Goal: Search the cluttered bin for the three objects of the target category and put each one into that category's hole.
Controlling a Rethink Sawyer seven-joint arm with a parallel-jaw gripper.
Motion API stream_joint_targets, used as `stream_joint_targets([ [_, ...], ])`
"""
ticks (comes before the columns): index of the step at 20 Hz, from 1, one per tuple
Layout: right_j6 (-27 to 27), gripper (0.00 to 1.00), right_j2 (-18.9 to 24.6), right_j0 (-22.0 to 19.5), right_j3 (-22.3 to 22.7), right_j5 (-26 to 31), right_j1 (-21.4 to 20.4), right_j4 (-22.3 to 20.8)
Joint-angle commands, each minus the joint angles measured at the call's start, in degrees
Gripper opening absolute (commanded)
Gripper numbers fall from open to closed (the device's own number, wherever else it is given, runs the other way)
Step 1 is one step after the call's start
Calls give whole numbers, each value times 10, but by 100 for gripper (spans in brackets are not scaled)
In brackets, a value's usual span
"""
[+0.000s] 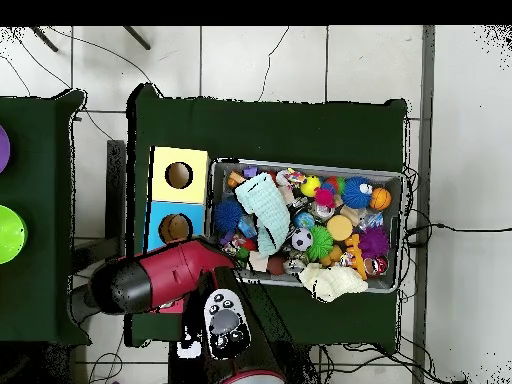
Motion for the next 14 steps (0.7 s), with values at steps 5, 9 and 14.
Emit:
stream_joint_targets([
  [5, 83, 100, 26, -17, -9, 107, -69, 45],
  [9, 86, 100, 27, -15, -12, 114, -72, 50],
  [14, 78, 100, 28, -12, -16, 135, -78, 49],
])
